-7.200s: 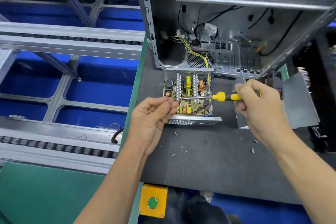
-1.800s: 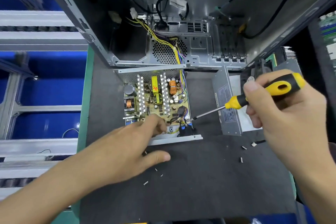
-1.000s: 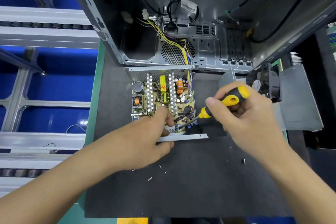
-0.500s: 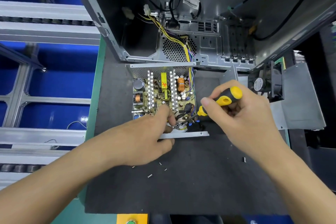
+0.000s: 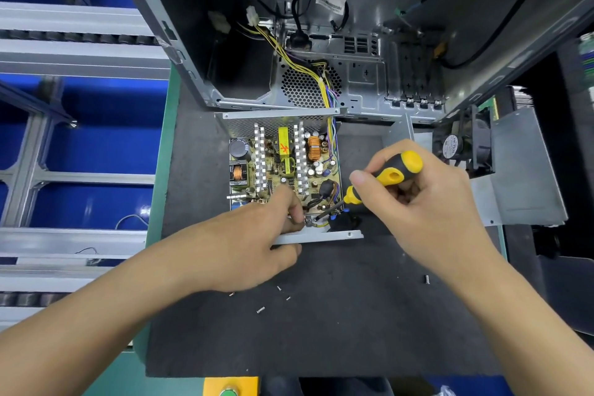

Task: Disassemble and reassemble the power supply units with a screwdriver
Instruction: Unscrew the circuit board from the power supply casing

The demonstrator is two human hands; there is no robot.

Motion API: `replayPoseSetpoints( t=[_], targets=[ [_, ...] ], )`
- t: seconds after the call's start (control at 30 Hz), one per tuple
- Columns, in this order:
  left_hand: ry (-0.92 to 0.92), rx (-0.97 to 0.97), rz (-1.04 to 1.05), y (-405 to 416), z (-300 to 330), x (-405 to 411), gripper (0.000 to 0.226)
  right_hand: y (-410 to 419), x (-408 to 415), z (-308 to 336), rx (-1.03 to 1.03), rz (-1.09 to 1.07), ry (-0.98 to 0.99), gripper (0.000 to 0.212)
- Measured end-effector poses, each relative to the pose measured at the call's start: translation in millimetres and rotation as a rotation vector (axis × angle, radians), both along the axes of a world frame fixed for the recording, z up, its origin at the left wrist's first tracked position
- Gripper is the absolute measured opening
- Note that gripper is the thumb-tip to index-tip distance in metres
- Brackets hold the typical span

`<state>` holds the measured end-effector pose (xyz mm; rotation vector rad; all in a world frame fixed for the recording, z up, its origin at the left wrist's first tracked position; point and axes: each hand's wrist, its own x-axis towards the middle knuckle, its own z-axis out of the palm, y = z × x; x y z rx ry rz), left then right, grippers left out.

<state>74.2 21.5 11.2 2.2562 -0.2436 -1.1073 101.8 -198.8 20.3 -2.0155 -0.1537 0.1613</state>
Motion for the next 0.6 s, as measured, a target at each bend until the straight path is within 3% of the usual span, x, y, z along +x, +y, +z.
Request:
replayPoseSetpoints(
  t=[0.6],
  targets=[
    [0.061, 0.017, -0.079, -3.6, -0.5, 3.5, 0.019, 2.7, -0.6, -2.4, -0.021, 0.03, 0.01, 0.018]
  ],
)
